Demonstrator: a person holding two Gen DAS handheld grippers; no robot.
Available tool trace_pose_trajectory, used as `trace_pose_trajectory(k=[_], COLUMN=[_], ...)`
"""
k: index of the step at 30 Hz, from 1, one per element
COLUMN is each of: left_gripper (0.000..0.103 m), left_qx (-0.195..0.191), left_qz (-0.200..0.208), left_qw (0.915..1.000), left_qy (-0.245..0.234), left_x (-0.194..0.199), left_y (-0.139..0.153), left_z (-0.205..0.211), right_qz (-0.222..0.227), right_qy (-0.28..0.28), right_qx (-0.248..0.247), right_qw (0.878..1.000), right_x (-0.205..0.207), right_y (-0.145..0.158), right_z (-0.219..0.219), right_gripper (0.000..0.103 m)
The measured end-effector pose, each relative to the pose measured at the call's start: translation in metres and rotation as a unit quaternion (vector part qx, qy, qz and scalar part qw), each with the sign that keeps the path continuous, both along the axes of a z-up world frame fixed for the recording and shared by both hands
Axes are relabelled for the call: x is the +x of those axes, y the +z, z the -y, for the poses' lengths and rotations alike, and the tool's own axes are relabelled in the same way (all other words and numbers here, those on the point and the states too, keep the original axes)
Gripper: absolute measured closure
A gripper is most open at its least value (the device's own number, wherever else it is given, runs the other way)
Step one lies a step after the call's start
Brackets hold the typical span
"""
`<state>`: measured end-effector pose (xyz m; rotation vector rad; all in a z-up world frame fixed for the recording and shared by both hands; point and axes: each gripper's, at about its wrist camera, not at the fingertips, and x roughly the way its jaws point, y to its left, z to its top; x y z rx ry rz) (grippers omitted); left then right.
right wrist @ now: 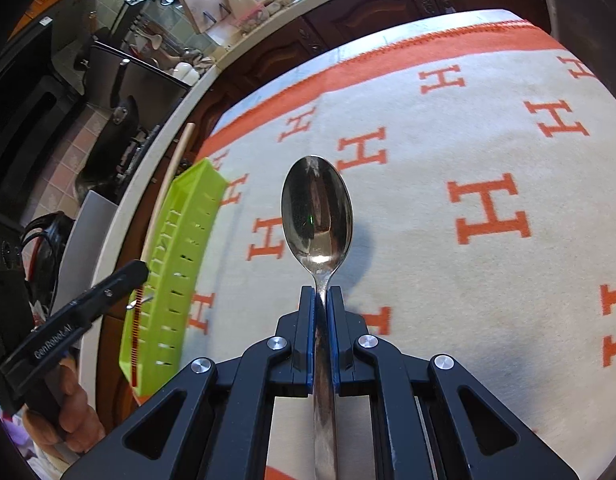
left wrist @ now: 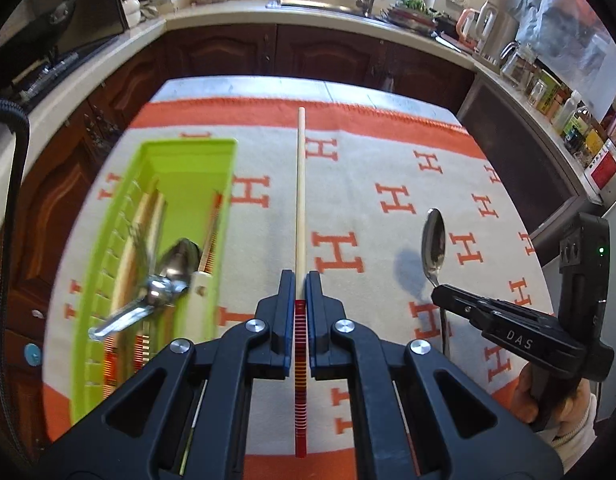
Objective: Organize utensils
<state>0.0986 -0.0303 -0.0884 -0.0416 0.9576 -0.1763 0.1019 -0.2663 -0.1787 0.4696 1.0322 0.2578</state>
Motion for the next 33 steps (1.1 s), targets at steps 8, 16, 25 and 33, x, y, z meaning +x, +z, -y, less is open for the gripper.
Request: trace_pose_trajectory(k=[8, 16, 25, 33], left_gripper=[0.1, 0.1, 0.1, 0.1], left_qx=[0.05, 0.064, 0.063, 0.058], left_qz=[0.013, -0.005, 0.0, -0.001], left_qw=[0.998, 0.9964, 0.9969, 0.9976], left_qy=[0.035, 0.056, 0.047, 0.038], left_x=[-0.004, -0.005, -0.008, -0.013], left_y=[0.009, -0.021, -0.025, -0.031], left_z=[-0.048, -0.072, -0.073, -0.082], right_qz=[0.031, 0.049, 0.069, 0.112], right_qy=[0.017, 0.036, 0.051, 0.069], right_qx=[0.011, -0.013, -0.009, 0.011], right_qw=[0.999, 0.998, 0.996, 0.991], right_x=[-0.008, -0.021, -0.034, -0.047], right_y=[0.025, 0.035, 0.053, 0.083], right_z=[-0.022, -0.048, -0.064, -0.077], right_gripper=[0.098, 0.098, 0.098, 0.101])
